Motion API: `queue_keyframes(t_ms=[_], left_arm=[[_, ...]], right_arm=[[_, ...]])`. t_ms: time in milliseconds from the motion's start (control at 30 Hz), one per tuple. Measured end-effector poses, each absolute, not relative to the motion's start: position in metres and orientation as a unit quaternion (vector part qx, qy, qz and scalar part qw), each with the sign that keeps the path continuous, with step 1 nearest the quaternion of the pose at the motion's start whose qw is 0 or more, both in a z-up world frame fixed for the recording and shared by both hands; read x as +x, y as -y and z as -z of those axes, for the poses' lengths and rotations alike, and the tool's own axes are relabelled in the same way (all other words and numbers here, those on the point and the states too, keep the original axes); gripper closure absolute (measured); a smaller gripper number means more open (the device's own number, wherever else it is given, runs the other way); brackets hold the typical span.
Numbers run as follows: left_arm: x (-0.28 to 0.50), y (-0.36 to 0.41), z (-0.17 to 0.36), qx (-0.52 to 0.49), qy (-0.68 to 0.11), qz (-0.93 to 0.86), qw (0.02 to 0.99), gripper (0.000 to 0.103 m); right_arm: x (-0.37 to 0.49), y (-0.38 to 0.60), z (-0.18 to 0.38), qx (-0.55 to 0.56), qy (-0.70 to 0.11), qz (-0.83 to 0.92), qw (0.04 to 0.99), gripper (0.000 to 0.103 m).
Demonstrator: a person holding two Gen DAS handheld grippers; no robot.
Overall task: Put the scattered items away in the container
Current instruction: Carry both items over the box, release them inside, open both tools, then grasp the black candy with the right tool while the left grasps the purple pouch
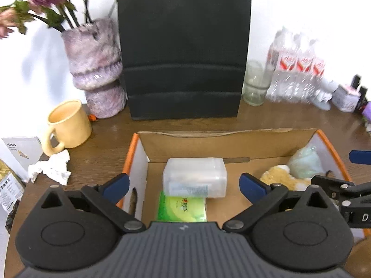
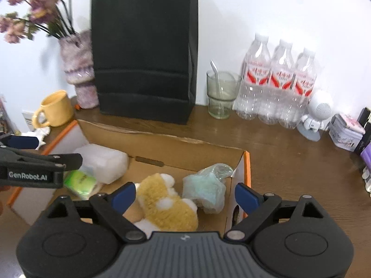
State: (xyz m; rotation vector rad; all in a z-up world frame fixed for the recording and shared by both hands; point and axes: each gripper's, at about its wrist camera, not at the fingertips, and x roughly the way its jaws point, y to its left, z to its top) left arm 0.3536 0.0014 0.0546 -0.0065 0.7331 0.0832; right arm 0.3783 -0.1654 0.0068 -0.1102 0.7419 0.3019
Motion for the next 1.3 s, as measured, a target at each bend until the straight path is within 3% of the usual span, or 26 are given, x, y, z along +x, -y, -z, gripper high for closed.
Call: queue_keyframes(t_ms=[233, 333, 667, 1300], left_arm=[[0.279, -0.019, -0.07, -0.007, -0.302, -0.021, 0.953, 0.0], [0.247, -0.027, -0.071, -0.024, -0.277, -0.017, 0.96, 0.0], [0.172, -0.044, -0.037, -0.085, -0.243, 0.014, 0.966, 0.0], [0.11, 0.0, 0.028, -0.08, -0.343, 0.067, 0.933, 0.0]], right_arm=[[0.314, 0.185, -0.025, -0.059, -0.309, -0.164, 0.935, 0.01], [0.284, 0.193, -0.024, -0.066, -0.289, -0.165, 0.941, 0.0], [0.2, 0.207, 0.011, -0.047, -0.276, -0.188, 0.941, 0.0], [0.134, 0.192, 0.076, -0.061, -0.308, -0.187, 0.931, 0.0]])
